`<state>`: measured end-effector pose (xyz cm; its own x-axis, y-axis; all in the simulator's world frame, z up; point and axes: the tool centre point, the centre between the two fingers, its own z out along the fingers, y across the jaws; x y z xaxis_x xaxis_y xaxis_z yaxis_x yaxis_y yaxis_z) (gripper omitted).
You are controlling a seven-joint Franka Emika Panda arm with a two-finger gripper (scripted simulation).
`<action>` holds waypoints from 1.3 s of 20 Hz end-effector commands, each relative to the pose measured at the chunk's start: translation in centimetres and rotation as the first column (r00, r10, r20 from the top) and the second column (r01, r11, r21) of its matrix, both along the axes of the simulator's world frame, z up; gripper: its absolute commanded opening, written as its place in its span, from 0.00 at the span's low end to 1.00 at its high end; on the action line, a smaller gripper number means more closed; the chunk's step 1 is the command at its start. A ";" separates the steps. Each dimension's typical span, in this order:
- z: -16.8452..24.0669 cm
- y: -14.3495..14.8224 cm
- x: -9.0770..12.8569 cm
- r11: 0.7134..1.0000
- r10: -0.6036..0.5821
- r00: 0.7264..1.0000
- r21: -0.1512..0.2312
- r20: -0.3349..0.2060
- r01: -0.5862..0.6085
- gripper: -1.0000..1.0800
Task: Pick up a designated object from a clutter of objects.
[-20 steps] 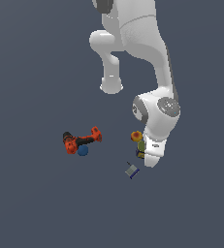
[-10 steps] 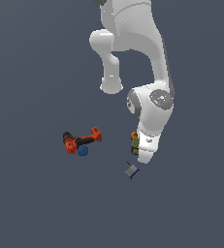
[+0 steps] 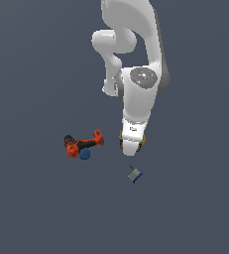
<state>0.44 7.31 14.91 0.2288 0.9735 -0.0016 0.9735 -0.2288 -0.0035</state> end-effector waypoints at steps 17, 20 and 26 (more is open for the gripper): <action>16.5 -17.3 -3.3 1.000 0.001 1.000 0.006 0.005 -0.001 0.00; 19.2 -20.1 -3.7 1.000 0.000 1.000 0.005 0.005 0.000 0.00; 24.1 -25.5 -4.5 1.000 0.000 1.000 0.003 0.004 0.000 0.00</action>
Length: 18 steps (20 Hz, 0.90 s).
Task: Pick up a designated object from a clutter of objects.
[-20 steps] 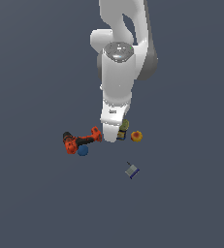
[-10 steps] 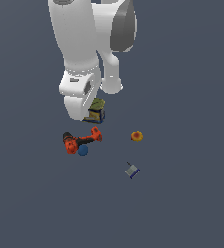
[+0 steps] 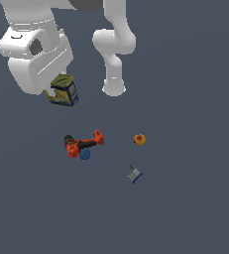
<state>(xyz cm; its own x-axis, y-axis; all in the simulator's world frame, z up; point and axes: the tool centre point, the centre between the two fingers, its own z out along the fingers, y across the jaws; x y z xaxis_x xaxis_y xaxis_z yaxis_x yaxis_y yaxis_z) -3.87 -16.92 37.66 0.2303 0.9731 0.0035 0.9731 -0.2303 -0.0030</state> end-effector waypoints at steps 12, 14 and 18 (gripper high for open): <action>6.4 -6.7 -0.6 1.000 0.001 1.000 -0.004 0.002 -0.001 0.00; 6.7 -7.0 -0.6 1.000 0.001 1.000 -0.004 0.002 -0.001 0.00; 6.9 -7.2 -0.6 1.000 0.001 1.000 -0.004 0.002 -0.001 0.00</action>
